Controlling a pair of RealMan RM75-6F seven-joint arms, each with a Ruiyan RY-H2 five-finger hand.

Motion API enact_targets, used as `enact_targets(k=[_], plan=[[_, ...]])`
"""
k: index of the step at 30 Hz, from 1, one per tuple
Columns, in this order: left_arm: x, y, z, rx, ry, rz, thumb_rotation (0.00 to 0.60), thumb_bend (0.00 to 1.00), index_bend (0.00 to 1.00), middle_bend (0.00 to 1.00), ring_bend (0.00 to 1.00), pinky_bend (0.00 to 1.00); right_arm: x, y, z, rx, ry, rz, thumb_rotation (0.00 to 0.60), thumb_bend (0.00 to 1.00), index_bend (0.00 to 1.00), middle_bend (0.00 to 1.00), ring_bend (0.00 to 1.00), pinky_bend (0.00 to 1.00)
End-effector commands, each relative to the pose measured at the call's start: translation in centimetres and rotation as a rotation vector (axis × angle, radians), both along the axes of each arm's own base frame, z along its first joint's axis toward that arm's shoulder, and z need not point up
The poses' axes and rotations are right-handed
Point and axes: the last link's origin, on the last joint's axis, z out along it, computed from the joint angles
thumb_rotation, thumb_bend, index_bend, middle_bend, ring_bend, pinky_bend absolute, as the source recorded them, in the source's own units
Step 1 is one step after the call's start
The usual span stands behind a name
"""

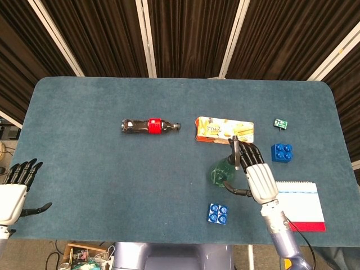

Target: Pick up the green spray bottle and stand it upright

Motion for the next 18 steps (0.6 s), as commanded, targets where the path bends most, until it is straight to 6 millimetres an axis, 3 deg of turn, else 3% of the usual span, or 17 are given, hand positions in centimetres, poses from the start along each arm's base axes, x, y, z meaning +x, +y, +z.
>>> enact_targets(k=[1, 9, 18], plan=[[0.0, 0.0, 0.0, 0.001, -0.001, -0.001, 0.6, 0.0, 0.0, 0.0, 0.0, 0.04, -0.1, 0.1, 0.3, 0.0, 0.004, -0.005, 0.6, 0.25, 0.0, 0.0, 0.0, 0.0], [0.0, 0.0, 0.1, 0.004, 0.0, 0.0, 0.6, 0.0, 0.0, 0.0, 0.0, 0.04, -1.5, 0.7, 1.9, -0.014, 0.044, -0.053, 0.6, 0.23, 0.0, 0.0, 0.0, 0.0], [0.0, -0.2, 0.3, 0.015, -0.004, -0.004, 0.6, 0.0, 0.0, 0.0, 0.0, 0.04, -6.9, 1.8, 5.2, -0.051, 0.087, -0.208, 0.6, 0.23, 0.0, 0.0, 0.0, 0.0]])
